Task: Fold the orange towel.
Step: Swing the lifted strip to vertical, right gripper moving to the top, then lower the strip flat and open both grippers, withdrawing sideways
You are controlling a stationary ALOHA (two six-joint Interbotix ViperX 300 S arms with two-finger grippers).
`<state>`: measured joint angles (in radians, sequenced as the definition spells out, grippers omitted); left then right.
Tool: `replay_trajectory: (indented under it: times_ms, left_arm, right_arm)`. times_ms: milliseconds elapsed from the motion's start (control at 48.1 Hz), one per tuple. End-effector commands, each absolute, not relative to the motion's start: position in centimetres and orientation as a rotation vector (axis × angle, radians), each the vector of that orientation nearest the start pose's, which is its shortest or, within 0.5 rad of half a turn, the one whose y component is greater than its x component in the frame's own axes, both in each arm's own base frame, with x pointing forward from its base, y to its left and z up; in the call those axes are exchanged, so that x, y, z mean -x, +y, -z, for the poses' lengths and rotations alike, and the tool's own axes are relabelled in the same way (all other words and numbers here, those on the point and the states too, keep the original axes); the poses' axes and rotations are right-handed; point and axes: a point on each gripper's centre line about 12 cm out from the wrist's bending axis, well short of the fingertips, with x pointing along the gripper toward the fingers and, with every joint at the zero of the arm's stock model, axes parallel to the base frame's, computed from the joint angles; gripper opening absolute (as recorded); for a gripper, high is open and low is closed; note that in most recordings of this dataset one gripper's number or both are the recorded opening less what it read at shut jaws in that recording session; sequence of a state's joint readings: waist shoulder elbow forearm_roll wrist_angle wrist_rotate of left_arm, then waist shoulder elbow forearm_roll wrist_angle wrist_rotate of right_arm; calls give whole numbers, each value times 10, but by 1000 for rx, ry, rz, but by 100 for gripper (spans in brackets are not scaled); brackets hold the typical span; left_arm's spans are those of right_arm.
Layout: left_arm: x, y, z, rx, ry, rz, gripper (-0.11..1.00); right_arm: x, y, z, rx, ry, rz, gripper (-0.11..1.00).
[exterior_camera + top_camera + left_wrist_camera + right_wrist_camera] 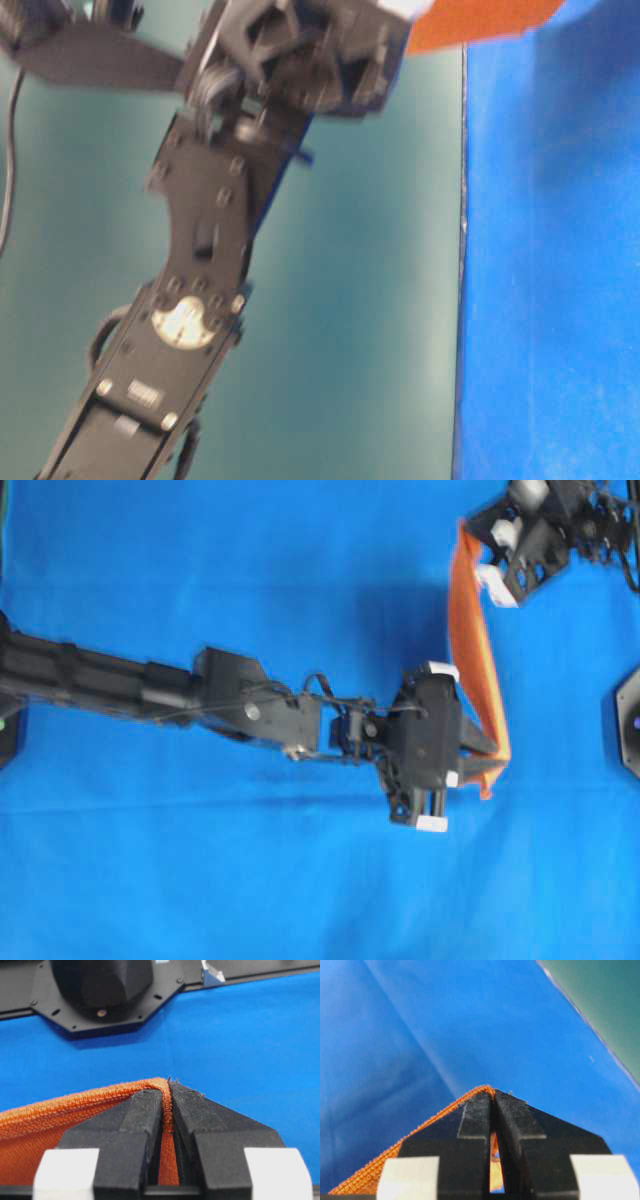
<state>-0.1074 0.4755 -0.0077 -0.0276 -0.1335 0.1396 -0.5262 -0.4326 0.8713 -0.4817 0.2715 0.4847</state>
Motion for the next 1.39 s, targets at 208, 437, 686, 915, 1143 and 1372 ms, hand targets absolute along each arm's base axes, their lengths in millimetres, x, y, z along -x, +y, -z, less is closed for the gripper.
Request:
replay_trajectory:
  times_ms: [208, 437, 686, 915, 1143, 1372]
  left_arm:
    - [-552, -82, -194, -107, 346, 158, 2]
    - [-519, -83, -171, -42, 428, 154, 2]
    - [-480, -77, -150, 43, 473, 132, 2]
    - [-455, -72, -137, 95, 510, 112, 2]
    - [-452, -70, -134, 108, 519, 105, 2]
    - [-456, -64, -132, 111, 519, 91, 2]
  right_arm:
    - [-253, -168, -222, -164, 673, 638, 2]
    - [-293, -177, -201, -158, 699, 574, 2]
    - [-338, -183, -179, -149, 692, 503, 2]
    - [-353, -183, -168, -146, 712, 481, 2]
    - [-355, -178, -165, -141, 704, 461, 2]
    - [-358, -176, -165, -136, 695, 449, 2]
